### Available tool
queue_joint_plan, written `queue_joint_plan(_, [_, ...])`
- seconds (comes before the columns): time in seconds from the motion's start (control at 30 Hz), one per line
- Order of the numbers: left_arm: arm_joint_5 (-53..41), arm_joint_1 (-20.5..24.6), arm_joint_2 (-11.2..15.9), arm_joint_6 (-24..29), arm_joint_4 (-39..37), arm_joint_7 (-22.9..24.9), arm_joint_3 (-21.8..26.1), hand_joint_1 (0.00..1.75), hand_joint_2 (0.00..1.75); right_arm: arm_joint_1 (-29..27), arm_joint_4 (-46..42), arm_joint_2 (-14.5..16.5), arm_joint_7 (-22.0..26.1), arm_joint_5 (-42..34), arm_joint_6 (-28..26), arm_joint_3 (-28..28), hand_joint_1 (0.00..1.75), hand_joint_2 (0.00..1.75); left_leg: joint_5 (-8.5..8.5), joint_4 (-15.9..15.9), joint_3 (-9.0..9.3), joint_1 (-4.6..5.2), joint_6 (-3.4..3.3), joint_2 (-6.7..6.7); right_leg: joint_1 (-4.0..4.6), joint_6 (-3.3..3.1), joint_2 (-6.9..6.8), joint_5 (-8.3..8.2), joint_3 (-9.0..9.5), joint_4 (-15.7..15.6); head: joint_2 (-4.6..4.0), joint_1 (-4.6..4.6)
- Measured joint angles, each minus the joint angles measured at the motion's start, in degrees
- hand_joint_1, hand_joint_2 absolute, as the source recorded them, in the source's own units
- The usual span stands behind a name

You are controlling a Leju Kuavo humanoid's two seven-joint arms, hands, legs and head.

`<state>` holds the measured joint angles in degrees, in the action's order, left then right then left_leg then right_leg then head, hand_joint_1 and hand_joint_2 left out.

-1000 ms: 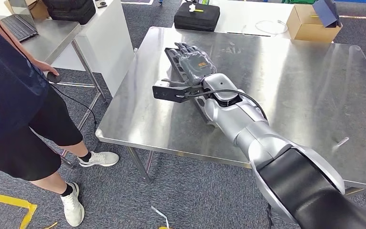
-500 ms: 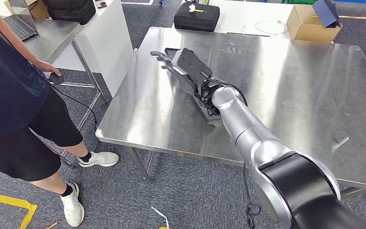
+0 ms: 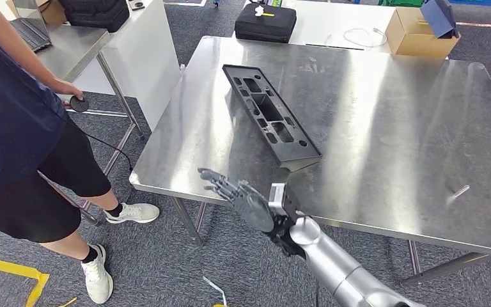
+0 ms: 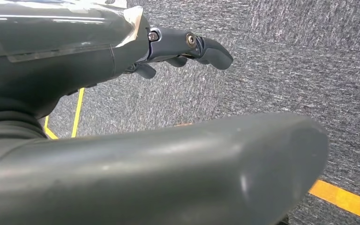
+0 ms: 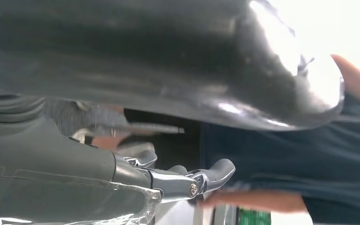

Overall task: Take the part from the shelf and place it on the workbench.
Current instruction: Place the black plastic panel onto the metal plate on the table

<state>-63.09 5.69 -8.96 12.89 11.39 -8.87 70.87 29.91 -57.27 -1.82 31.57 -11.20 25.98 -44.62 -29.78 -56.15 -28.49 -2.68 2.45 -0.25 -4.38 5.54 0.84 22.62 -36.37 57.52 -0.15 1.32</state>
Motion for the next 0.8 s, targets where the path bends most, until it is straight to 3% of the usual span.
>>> queue_joint_plan(0.07, [0.17,-0.01,0.01,-0.17,0.00,-0.20,0.13,0.00,0.00,-3.31,-2.45,-0.82,0.62,-0.16,-0.90,-1.42,0.00,0.00,-0.02,0.00,0.00,0.00,-0.03,0.00,0.00,0.00,0.00,0.00,0.05,-0.06,0.00,0.00])
queue_joint_plan(0.13, [0.21,-0.04,0.25,-0.46,0.01,-0.31,0.25,0.00,0.00,-6.76,-4.74,-1.14,1.09,0.13,-1.66,-2.60,0.00,0.00,0.10,-0.28,-0.08,-0.01,-0.30,-0.05,-0.85,0.61,-0.09,-0.54,0.32,-0.82,0.00,0.06])
queue_joint_plan(0.2, [0.21,-0.01,0.51,-0.85,-0.02,-0.35,0.29,0.00,0.00,-9.78,-6.97,-1.12,1.41,0.69,-2.24,-3.57,0.00,0.00,1.75,1.87,0.78,0.10,-1.61,0.24,-1.02,1.50,-0.22,-1.23,0.85,-2.42,0.00,0.35])
queue_joint_plan(0.23, [0.21,0.02,0.47,-1.02,-0.08,-0.37,0.31,0.00,0.00,-10.77,-7.91,-1.08,1.50,0.99,-2.47,-3.93,0.00,0.00,2.99,3.68,1.43,0.04,-2.46,0.50,-0.36,1.36,-0.28,-0.69,0.75,-2.19,-0.01,0.27])
queue_joint_plan(0.27, [0.21,0.06,0.44,-1.17,-0.11,-0.38,0.32,0.00,0.00,-11.55,-8.69,-1.06,1.54,1.20,-2.63,-4.23,0.00,0.00,4.02,5.33,2.09,-0.08,-3.11,0.83,0.03,0.83,-0.40,0.49,0.12,-0.67,-0.01,0.18])
queue_joint_plan(0.33, [0.23,0.07,0.35,-1.26,-0.17,-0.39,0.35,0.00,0.00,-12.72,-9.67,-1.14,1.47,1.46,-2.76,-4.61,0.00,0.00,4.84,6.18,2.23,-0.31,-3.48,1.19,0.57,-0.50,-0.55,4.14,-2.62,6.60,-0.01,-0.34])
queue_joint_plan(0.4, [0.27,0.04,0.34,-1.22,-0.20,-0.40,0.45,0.00,0.00,-14.12,-10.18,-1.32,1.34,1.78,-2.79,-4.73,0.00,0.00,4.86,5.58,1.63,-0.30,-3.34,1.29,0.70,-0.55,-0.56,5.98,-4.45,12.25,0.00,-0.46])
queue_joint_plan(0.43, [0.30,0.03,0.30,-1.19,-0.21,-0.42,0.51,0.00,0.00,-14.76,-10.37,-1.33,1.29,2.10,-2.86,-4.75,0.00,0.00,4.76,5.02,1.15,-0.47,-3.12,1.28,0.63,-0.09,-0.61,5.68,-3.79,11.79,0.00,-0.47])
queue_joint_plan(0.5, [0.32,0.05,0.21,-1.16,-0.23,-0.49,0.58,0.00,0.00,-15.55,-10.75,-1.14,1.28,2.84,-3.08,-4.79,0.00,0.00,4.27,3.17,-0.16,-1.09,-2.18,1.23,0.23,1.20,-0.98,4.12,0.26,5.35,0.00,-0.56])
queue_joint_plan(0.57, [0.32,0.05,0.26,-1.10,-0.23,-0.57,0.60,0.00,0.00,-16.00,-11.15,-0.76,1.31,3.32,-3.28,-4.80,0.00,0.00,3.41,0.87,-1.86,-1.38,-0.70,0.99,0.37,1.52,-0.80,2.82,2.76,1.82,0.00,-0.78])
queue_joint_plan(0.67, [0.32,0.05,0.28,-1.01,-0.26,-0.62,0.63,0.00,0.00,-16.44,-11.53,-0.26,1.42,4.03,-3.44,-4.77,0.00,0.00,2.63,-1.31,-3.43,-1.49,0.86,0.70,0.57,-0.67,-0.09,3.62,1.56,3.27,0.00,-0.55])
queue_joint_plan(0.73, [0.31,0.03,0.22,-1.00,-0.31,-0.41,0.64,0.00,0.00,-16.62,-11.55,0.38,1.46,5.02,-3.53,-4.81,0.00,0.00,1.53,-2.45,-4.28,-1.95,0.99,0.71,0.67,-2.20,-0.09,3.52,0.65,3.45,0.00,-0.07])
queue_joint_plan(0.8, [0.27,0.01,0.16,-0.98,-0.35,-0.02,0.65,0.00,0.00,-16.71,-11.55,1.20,1.48,5.97,-3.58,-4.87,0.00,0.00,-3.06,-7.78,-6.53,-1.82,0.54,0.68,1.12,-3.42,-0.17,2.52,-0.46,3.37,0.00,0.29])
